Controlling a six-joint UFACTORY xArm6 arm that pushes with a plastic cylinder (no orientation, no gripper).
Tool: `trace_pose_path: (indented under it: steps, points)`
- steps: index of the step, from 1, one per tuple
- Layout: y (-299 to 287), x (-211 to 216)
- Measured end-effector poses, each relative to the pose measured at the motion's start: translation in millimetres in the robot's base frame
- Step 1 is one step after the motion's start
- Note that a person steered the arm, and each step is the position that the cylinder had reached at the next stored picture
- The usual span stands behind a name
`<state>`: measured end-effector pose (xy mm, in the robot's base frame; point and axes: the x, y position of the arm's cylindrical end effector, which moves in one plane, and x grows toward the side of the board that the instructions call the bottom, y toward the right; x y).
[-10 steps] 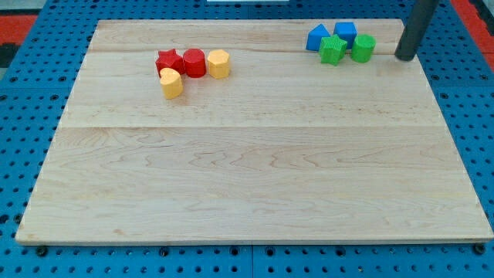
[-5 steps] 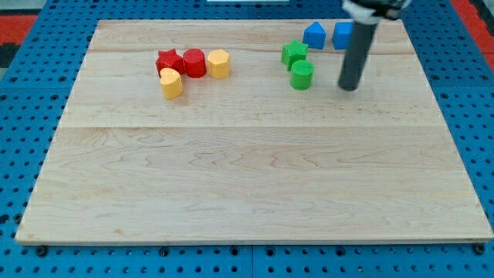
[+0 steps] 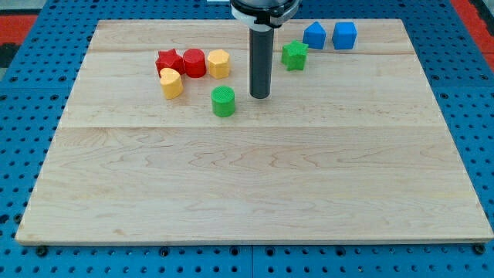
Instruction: Push the green circle to the bottom of the yellow heart
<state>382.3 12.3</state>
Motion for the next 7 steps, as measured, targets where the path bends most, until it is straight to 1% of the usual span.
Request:
trace_pose_path:
  steps: [1, 2, 3, 4, 5, 7]
  points:
    - [-9, 30]
    - [-52, 35]
    - [-75, 36]
    - [-10, 28]
    - [-9, -1]
    - [-78, 25]
